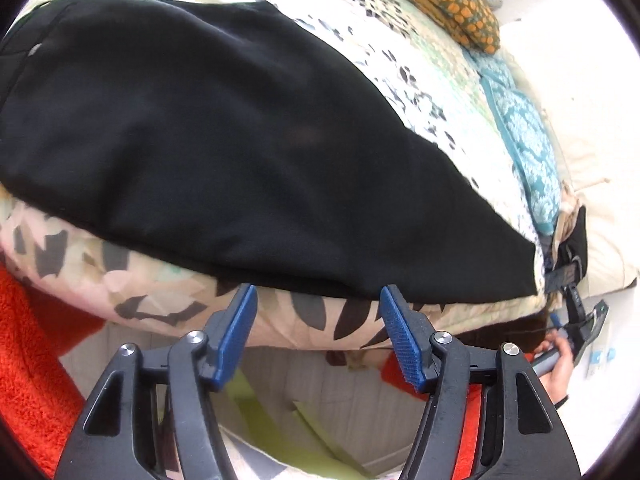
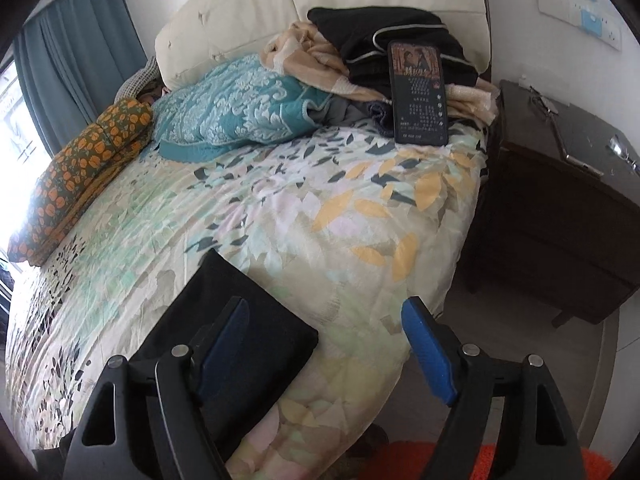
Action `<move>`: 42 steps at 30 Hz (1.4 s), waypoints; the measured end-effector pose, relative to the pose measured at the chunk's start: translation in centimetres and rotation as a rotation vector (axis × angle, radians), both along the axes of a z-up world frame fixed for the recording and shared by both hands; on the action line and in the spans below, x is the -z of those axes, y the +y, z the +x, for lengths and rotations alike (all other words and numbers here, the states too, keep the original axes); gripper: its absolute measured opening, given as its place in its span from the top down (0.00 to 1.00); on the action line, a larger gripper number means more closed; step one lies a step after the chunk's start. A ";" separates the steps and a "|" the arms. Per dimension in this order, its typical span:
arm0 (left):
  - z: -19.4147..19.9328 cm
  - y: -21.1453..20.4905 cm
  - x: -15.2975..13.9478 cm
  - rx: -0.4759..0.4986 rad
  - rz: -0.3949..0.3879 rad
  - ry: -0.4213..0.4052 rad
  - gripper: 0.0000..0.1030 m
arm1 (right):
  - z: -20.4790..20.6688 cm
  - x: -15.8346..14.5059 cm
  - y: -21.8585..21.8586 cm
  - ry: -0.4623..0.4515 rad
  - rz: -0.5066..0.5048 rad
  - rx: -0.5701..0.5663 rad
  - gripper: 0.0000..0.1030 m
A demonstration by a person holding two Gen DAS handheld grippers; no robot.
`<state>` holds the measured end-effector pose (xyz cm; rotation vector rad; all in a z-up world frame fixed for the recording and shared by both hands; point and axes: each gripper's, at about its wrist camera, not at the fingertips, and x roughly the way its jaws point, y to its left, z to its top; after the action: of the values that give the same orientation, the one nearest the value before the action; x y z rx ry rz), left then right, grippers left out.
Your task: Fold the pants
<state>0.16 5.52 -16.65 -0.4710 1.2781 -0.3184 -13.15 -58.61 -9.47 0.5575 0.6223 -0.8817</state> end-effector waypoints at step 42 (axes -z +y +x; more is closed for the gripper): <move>8.8 5.0 -3.4 -0.051 0.526 -0.306 0.25 | 12.6 8.8 26.5 0.415 0.046 -1.100 0.02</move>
<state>8.96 10.47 -13.23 -0.0026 0.9971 -0.0013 -0.53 -32.15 -18.22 0.0058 1.1621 0.0777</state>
